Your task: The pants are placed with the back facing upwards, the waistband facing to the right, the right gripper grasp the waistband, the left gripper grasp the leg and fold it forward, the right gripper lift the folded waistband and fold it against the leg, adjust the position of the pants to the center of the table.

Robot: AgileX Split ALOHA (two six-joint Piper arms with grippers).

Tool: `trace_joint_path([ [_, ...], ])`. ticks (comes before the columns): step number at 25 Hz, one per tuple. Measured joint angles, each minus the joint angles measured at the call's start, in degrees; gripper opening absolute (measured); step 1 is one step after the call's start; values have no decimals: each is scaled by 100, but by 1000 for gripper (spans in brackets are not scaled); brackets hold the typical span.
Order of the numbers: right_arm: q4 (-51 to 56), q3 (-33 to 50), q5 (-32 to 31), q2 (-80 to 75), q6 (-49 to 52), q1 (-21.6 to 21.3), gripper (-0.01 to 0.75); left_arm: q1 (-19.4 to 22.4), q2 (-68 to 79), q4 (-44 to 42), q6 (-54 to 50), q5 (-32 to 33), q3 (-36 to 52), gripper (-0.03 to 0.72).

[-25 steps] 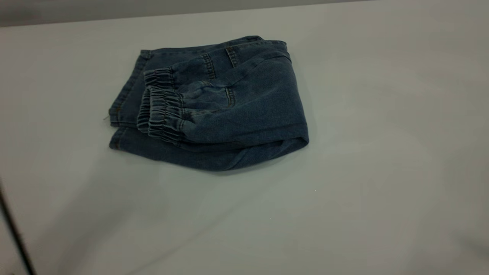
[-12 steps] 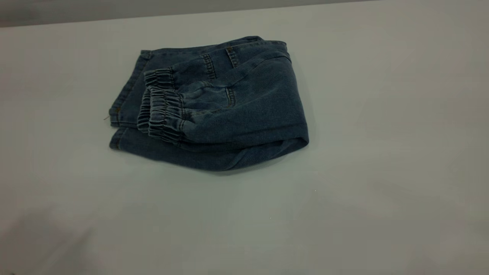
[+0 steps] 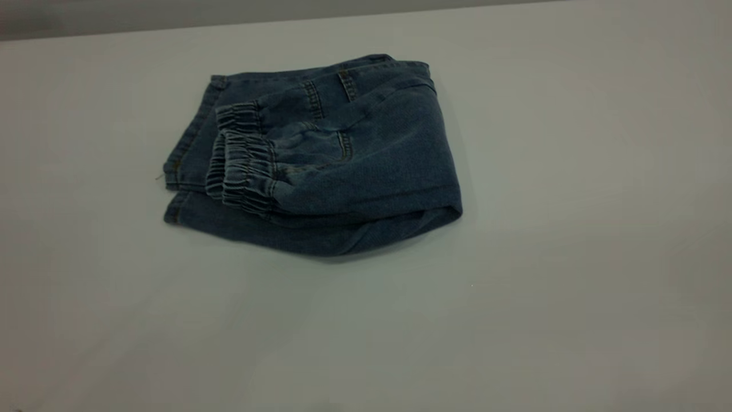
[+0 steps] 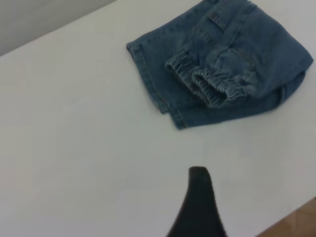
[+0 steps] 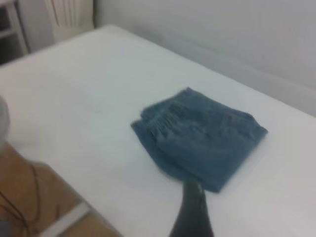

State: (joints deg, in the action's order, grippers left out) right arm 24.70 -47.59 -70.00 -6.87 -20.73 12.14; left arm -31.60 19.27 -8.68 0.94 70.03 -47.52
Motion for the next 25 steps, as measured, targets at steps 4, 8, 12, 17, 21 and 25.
trace_joint_path([
  [4,-331,656,0,587,-161,0,459,0,-686,6,-94,0,583,530],
  [8,-846,1212,224,693,283,0,434,0,-1071,6,-220,-1,1056,530],
  [12,-1034,1560,567,687,412,0,415,0,-1083,12,-284,-2,1346,530],
  [17,-1054,1805,721,687,417,0,403,0,-1083,115,-325,-224,1613,530],
  [21,-1196,1836,814,687,607,0,402,0,-1078,186,-313,-410,1672,530],
  [25,-1435,1836,855,687,911,0,402,0,-1078,324,-280,-574,1730,530],
])
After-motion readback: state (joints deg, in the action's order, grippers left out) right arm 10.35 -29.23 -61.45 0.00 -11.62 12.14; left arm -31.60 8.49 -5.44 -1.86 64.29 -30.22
